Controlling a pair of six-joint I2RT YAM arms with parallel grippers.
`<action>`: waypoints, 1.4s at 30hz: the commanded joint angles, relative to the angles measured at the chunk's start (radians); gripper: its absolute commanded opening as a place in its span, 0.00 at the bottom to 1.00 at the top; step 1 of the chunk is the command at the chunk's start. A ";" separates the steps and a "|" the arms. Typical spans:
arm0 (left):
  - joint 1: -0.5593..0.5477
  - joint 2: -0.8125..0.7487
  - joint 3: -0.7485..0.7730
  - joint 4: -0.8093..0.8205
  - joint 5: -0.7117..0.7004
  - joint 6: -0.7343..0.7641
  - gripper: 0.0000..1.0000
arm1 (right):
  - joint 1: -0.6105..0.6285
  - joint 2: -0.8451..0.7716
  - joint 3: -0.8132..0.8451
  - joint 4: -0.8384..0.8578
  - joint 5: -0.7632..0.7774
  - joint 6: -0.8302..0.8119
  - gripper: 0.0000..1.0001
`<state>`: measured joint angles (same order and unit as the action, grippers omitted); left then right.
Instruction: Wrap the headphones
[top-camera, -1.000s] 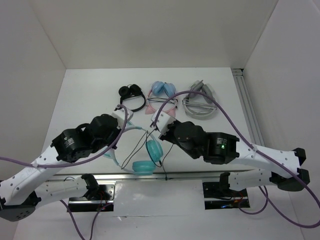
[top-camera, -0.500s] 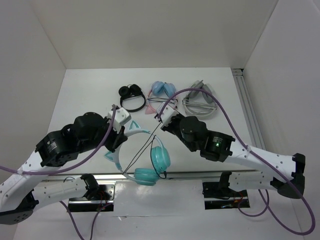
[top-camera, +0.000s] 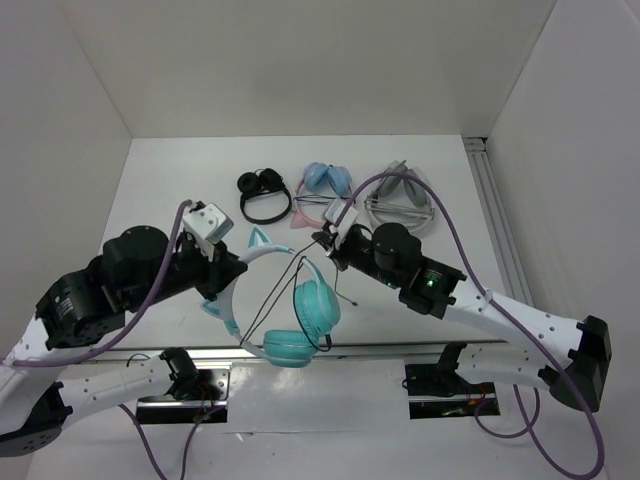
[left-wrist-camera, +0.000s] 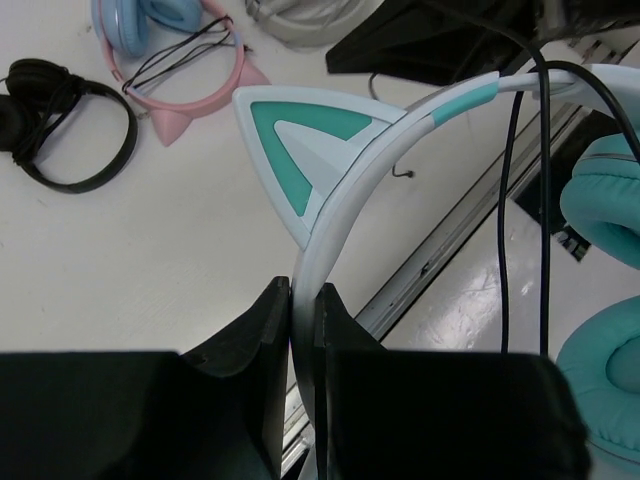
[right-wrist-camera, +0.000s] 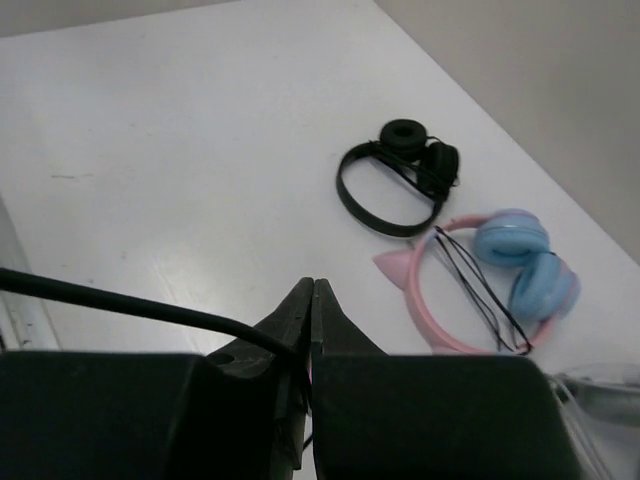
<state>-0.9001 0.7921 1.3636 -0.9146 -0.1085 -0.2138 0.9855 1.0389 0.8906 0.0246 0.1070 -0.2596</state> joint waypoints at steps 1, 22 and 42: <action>-0.005 -0.059 0.032 0.206 0.072 -0.091 0.00 | -0.042 0.027 -0.007 0.112 -0.202 0.083 0.08; -0.005 -0.065 0.083 0.203 -0.266 -0.305 0.00 | -0.122 0.302 -0.197 0.782 -0.650 0.434 0.23; -0.005 -0.037 0.187 0.135 -0.445 -0.378 0.00 | -0.150 0.487 -0.266 1.032 -0.727 0.568 0.34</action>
<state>-0.9016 0.7528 1.5028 -0.8738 -0.5148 -0.5316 0.8433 1.5085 0.6373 0.9333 -0.5991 0.2810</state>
